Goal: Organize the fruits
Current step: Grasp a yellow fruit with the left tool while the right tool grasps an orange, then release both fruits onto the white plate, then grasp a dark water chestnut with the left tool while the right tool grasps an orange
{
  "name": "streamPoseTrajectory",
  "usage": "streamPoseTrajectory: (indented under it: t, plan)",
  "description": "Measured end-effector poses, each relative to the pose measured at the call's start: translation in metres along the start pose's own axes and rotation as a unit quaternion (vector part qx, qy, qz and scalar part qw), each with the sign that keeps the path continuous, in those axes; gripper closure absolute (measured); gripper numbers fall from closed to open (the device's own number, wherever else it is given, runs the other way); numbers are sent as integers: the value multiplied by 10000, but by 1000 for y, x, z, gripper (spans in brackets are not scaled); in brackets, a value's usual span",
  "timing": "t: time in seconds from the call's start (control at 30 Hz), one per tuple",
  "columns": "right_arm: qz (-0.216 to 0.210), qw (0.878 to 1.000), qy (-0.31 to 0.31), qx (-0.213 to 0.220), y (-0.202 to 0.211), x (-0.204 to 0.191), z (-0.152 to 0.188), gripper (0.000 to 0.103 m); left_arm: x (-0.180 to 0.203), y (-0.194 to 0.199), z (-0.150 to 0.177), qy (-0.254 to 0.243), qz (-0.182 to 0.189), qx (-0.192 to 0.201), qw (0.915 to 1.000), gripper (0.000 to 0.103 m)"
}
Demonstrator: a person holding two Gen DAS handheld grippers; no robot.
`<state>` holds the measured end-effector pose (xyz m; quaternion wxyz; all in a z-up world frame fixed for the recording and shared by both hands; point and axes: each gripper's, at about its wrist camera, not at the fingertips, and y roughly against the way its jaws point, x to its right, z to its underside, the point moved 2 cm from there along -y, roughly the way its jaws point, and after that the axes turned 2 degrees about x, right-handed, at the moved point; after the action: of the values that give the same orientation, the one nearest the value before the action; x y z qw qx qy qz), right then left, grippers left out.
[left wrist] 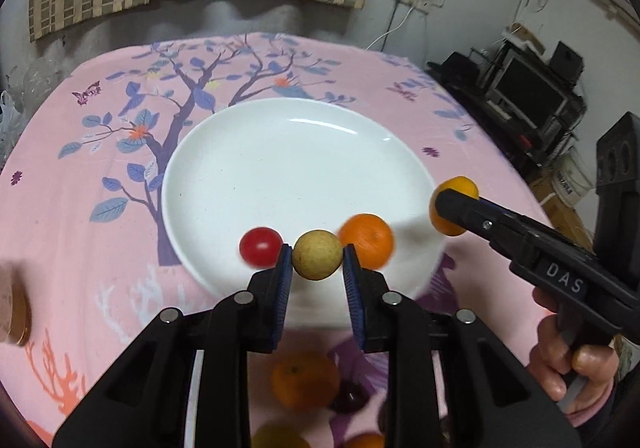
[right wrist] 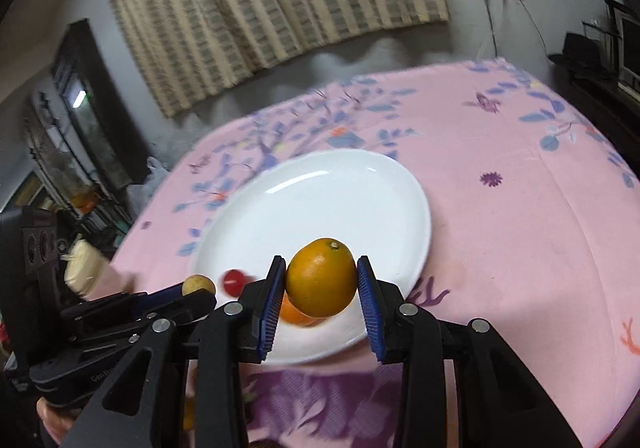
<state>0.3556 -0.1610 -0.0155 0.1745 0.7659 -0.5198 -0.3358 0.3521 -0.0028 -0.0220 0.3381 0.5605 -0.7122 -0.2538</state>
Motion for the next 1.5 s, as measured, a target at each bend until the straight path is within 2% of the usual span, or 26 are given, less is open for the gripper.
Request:
streamPoseTrajectory:
  t: [0.07,0.13,0.17,0.2,0.23,0.27,0.3,0.47,0.53,0.6,0.67,0.77,0.9,1.13,1.4,1.47,1.5]
  plan:
    - [52,9999,35,-115,-13,5,-2,66,-2,-12,-1,-16,-51,-133,9999,78]
    - [136,9997,127,-155,-21,7,-3,57,-7,-18,-1,86,-125,-205,9997,77]
    - [148,9997,159,-130,-21,6,-4,57,-9,-17,-1,121,-125,-163,9997,69]
    - [156,9997,179,-91,-18,6,-4,54,-10,-14,-1,131,-141,-118,9997,50]
    - [149,9997,166,-64,-13,7,-3,49,-12,-8,-2,165,-237,-22,9996,38]
    - [111,9999,131,-8,-5,8,-2,46,-14,0,-2,226,-337,117,9991,20]
    - [57,9999,112,84,5,9,-2,43,-15,10,-2,283,-392,299,9984,15]
    - [136,9982,225,533,55,16,8,35,-19,56,16,286,-472,749,9957,7]
    - [191,9979,239,575,70,24,23,35,-23,70,33,295,-669,919,9931,5]
    - [266,9986,153,438,78,35,40,35,-28,79,50,313,-844,972,9912,5]
    - [152,9996,48,246,82,45,56,35,-35,86,68,391,-913,864,9913,5]
    - [-72,9998,42,-164,84,49,84,35,-46,98,88,601,-747,834,9919,5]
    - [-295,9970,360,-614,85,43,115,35,-58,108,117,825,-659,843,9908,5]
    - [-304,9944,617,-805,88,37,131,35,-70,114,130,1114,-692,826,9879,5]
    - [-245,9937,632,-895,87,40,138,46,-64,111,130,1003,-671,768,9897,5]
    - [-206,9936,610,-929,85,42,138,55,-62,111,130,963,-638,744,9905,5]
    - [-209,9936,570,-953,84,44,138,64,-61,111,130,951,-618,738,9908,5]
